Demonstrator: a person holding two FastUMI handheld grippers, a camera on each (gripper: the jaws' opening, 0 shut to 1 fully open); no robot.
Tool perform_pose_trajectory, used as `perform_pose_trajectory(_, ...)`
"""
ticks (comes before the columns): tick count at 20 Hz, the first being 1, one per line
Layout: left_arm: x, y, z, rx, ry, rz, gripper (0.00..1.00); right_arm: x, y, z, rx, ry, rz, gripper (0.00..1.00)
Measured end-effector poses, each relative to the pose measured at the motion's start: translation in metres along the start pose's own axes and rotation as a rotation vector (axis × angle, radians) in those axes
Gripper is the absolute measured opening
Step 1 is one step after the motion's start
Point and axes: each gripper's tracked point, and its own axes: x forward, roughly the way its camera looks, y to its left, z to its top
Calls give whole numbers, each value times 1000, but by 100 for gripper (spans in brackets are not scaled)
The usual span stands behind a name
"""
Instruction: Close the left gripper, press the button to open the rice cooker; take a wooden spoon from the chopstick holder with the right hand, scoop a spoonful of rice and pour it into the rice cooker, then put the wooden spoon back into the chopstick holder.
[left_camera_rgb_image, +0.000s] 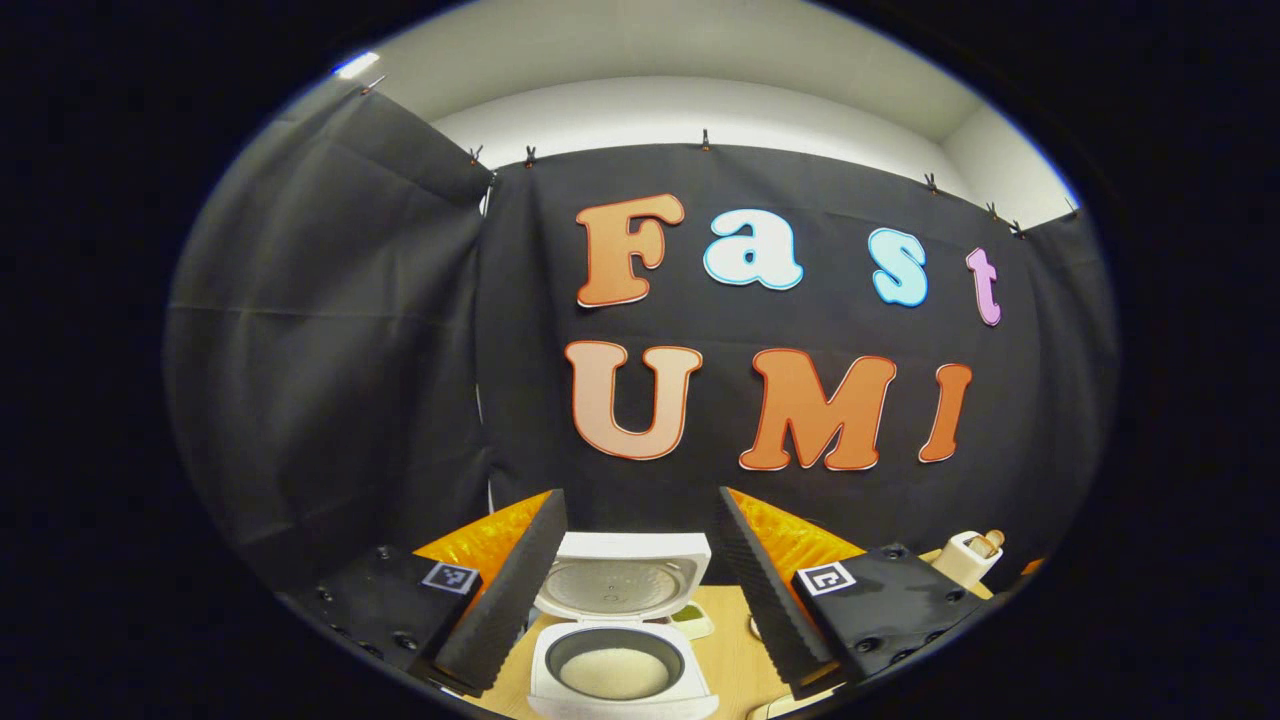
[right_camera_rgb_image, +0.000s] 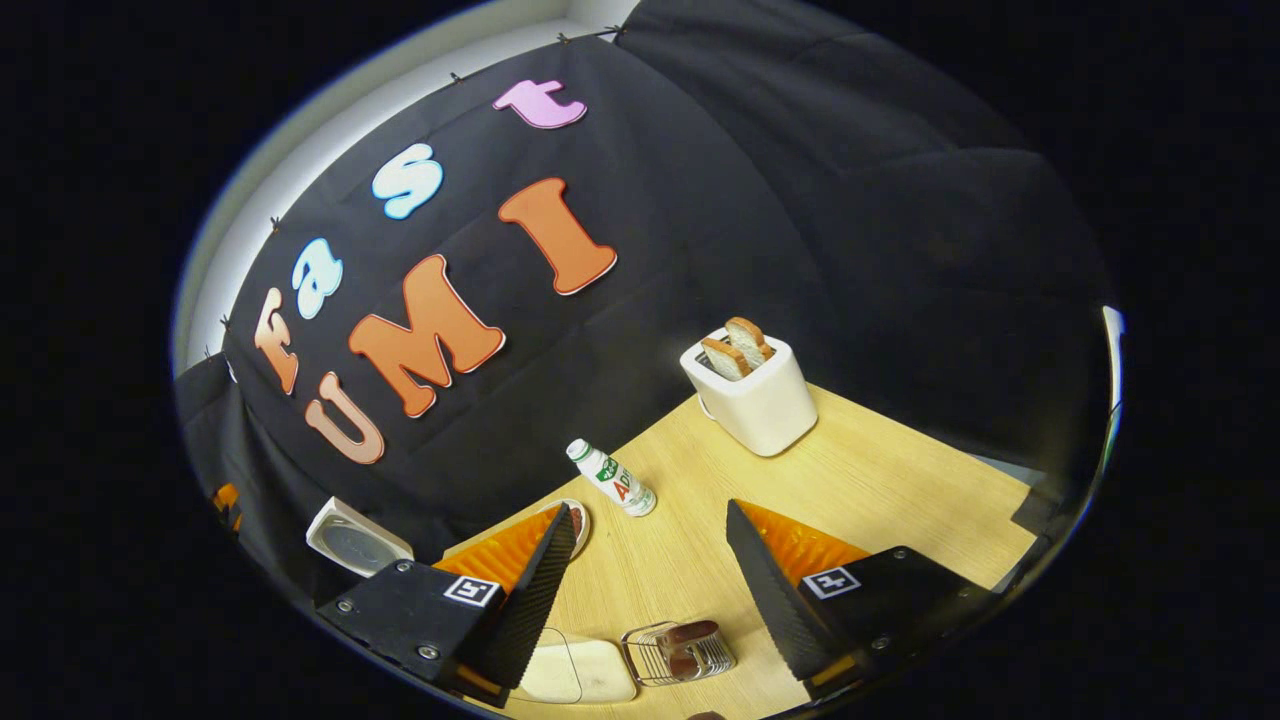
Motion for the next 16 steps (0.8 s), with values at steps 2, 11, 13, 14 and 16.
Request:
perform_pose_trajectory(2,26,-1,6,-9,27,-10,100,2,3,2,-7,2,10,94)
perform_pose_trajectory(11,149,14,-48,-23,253,13,99,-4,-6,14,-59,-23,-17,94)
perform_pose_trajectory(13,173,13,-79,-60,346,1,100,-7,-11,15,-58,-24,-25,94)
perform_pose_trajectory(14,182,16,-95,-76,394,4,99,-7,-12,14,-58,-23,-30,95)
perform_pose_trajectory(16,196,29,-118,-55,458,30,100,-11,-14,14,-58,-24,-39,95)
